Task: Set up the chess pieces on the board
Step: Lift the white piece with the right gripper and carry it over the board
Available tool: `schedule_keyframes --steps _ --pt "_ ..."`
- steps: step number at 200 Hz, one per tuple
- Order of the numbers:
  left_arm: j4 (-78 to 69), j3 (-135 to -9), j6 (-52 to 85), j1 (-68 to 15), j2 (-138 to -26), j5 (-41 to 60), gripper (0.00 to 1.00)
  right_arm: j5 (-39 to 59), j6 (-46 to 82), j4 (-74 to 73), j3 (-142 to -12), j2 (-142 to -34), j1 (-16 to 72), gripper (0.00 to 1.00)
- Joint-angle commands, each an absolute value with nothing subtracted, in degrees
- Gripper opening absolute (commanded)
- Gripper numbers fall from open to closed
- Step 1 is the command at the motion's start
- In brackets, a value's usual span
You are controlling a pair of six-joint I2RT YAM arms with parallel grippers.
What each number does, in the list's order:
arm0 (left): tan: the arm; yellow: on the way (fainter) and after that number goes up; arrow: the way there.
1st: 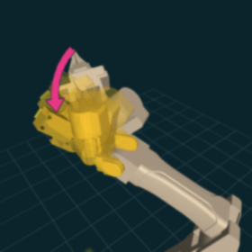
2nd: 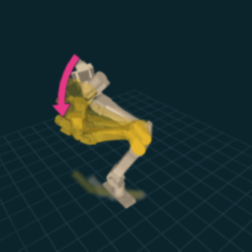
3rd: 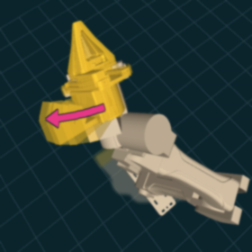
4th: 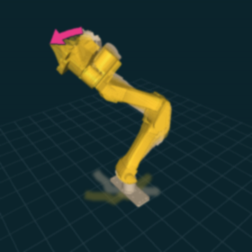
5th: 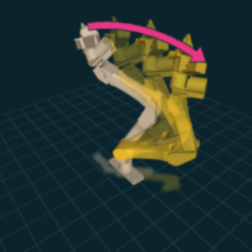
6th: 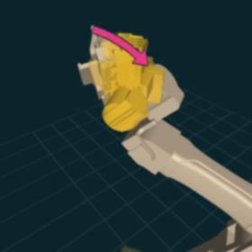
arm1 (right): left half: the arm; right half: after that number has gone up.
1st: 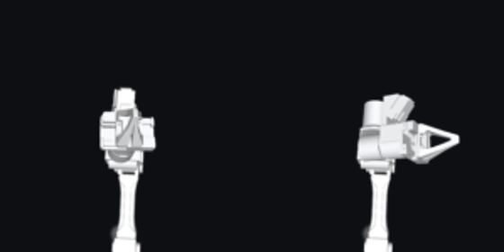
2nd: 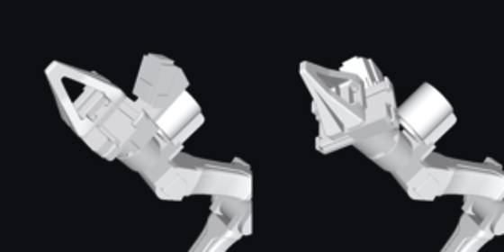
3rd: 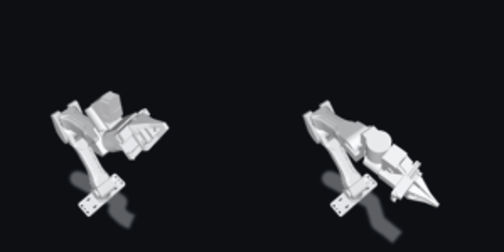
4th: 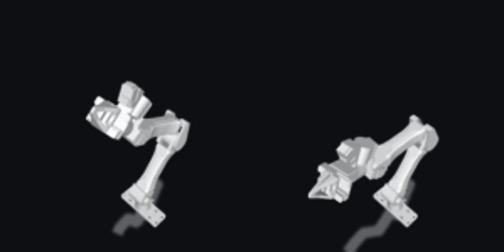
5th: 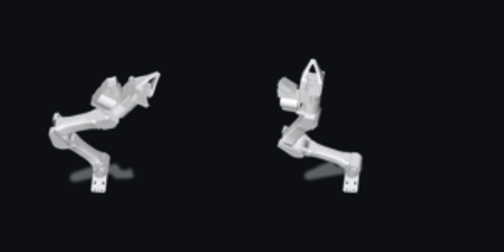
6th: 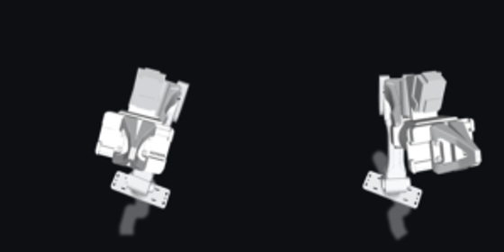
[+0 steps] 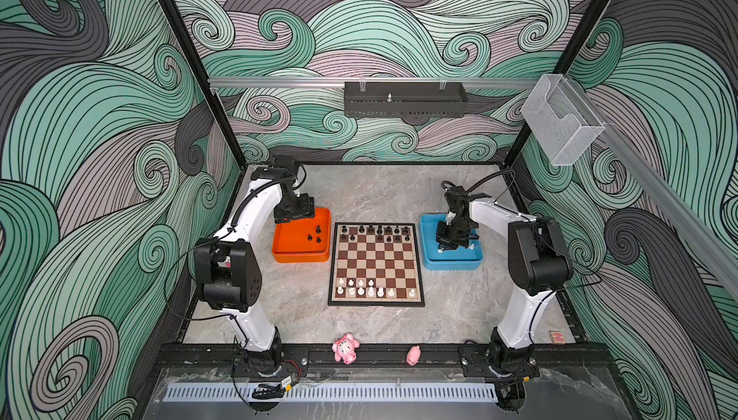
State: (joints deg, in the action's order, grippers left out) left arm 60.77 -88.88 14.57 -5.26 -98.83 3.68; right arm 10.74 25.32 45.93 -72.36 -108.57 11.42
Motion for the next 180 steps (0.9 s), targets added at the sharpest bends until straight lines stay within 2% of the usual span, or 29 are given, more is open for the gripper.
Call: schedule_keyframes --steps 1,54,180 --pt "60.9 -88.9 14.2 -4.8 -98.7 4.2 0.79 9.3 24.3 47.3 -73.9 -108.0 12.0 0.05" --pt "60.8 -88.5 14.1 -4.8 -98.2 4.8 0.79 6.5 22.0 51.0 -76.6 -106.3 12.6 0.0" --pt "61.6 -88.8 15.3 -4.8 -96.8 6.3 0.79 5.9 14.2 59.9 -82.8 -103.2 14.0 0.0"
